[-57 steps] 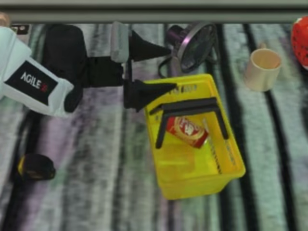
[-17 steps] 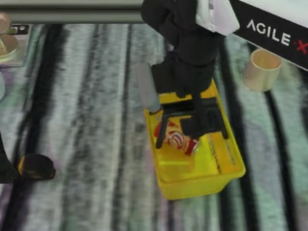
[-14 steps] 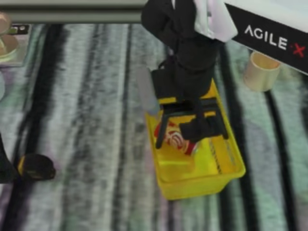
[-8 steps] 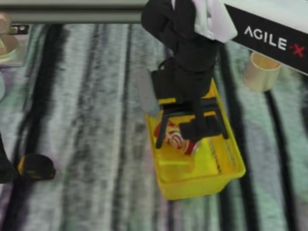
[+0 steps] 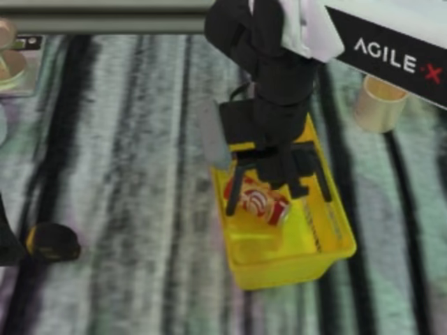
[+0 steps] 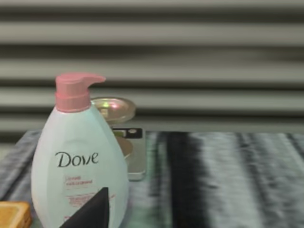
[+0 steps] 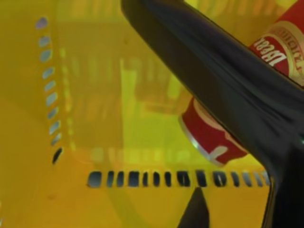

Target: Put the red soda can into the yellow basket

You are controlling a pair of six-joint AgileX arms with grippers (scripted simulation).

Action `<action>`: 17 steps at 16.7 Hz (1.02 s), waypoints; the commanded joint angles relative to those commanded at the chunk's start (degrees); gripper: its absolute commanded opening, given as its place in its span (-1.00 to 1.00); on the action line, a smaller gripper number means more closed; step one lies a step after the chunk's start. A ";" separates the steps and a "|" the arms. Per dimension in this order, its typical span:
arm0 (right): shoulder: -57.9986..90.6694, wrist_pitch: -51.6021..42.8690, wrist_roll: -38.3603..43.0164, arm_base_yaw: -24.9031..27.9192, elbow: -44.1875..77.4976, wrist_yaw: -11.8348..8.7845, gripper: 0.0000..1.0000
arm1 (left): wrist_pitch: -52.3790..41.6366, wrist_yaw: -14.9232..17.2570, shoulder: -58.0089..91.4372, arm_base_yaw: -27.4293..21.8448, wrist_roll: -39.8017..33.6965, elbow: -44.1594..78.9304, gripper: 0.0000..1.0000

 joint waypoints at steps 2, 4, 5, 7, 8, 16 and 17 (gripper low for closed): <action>0.00 0.00 0.00 0.00 0.00 0.00 -0.81 | 0.00 0.00 0.00 0.00 0.00 0.00 1.00; 0.00 0.00 0.00 0.00 0.00 0.00 -1.00 | 0.00 0.00 0.00 0.00 0.00 0.00 1.00; 0.00 0.00 0.00 0.00 0.00 0.00 -1.00 | 0.00 0.00 0.00 0.00 0.00 0.00 1.00; 0.00 0.00 0.00 0.00 0.00 0.00 -1.00 | 0.00 0.00 0.00 0.00 0.00 0.00 1.00; 0.00 0.00 0.00 0.00 0.00 0.00 -1.00 | 0.00 0.00 0.00 0.00 0.00 0.00 1.00; 0.00 0.00 0.00 0.00 0.00 0.00 -1.00 | 0.00 0.00 0.00 0.00 0.00 0.00 1.00; 0.00 0.00 0.00 0.00 0.00 0.00 -1.00 | 0.00 0.00 0.00 0.00 0.00 0.00 1.00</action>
